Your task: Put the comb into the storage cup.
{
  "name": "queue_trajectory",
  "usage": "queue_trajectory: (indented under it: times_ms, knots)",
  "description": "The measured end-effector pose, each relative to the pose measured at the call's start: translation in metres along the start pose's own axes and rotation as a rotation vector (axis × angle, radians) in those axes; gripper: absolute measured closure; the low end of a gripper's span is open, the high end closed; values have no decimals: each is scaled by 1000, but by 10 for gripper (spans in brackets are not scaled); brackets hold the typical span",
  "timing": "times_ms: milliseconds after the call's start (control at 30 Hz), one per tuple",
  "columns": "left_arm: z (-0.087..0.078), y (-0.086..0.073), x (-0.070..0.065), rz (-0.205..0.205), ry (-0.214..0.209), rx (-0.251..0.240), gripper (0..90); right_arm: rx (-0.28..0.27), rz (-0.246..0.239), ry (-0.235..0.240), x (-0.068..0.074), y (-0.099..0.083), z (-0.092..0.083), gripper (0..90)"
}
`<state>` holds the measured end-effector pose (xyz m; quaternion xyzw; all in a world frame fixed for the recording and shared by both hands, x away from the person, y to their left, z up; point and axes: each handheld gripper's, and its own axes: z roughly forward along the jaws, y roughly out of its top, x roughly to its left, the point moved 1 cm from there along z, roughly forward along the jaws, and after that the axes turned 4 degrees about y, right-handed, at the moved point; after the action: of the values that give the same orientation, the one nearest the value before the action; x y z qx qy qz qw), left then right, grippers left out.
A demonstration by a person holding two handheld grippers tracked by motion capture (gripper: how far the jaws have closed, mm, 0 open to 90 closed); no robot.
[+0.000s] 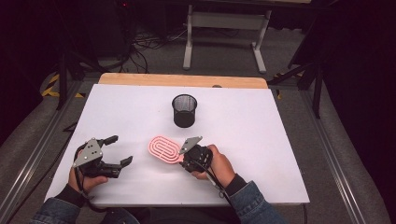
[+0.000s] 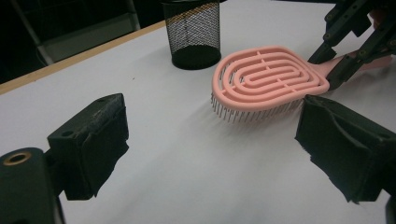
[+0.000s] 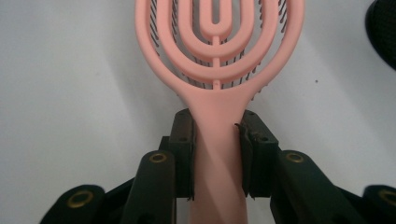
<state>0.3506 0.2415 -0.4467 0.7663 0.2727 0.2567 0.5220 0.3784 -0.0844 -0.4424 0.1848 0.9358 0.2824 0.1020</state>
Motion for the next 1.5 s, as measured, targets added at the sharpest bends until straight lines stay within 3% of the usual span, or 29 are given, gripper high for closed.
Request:
queue_trajectory:
  times_ms: [300, 467, 567, 633, 900, 967, 1000, 1233, 1267, 1333, 1500]
  knots:
    - [2, -1, 2, -22, 1, 6, 85, -80, 13, -47, -5, -2, -8, 700]
    - [4, -1, -1, 8, -4, 29, 75, -168, 8, -95, -8, -3, -16, 700]
    - [5, -1, -1, 11, -5, 33, 73, -192, 6, -112, -9, -3, -19, 701]
    - [4, -1, -1, 9, -9, 29, 73, -235, 6, -133, -9, -3, -24, 700]
    - [5, -1, -2, 16, -12, 36, 74, -310, 15, -171, -11, -5, -33, 700]
    - [7, 0, -2, 8, 4, 51, 82, -333, 24, -182, -11, -6, -37, 700]
    - [9, 1, -1, -19, 26, 76, 92, -351, 28, -193, -12, -7, -40, 700]
    - [12, 5, -1, -66, -6, 73, 94, -400, 47, -235, -15, -12, -48, 700]
    - [16, 8, -3, -75, -7, 95, 109, -410, 50, -262, -16, -13, -50, 701]
    - [18, 10, -4, -78, -15, 100, 114, -419, 54, -267, -17, -14, -50, 700]
    - [34, 28, -13, -77, -97, 94, 114, -460, 64, -315, -17, -15, -52, 700]
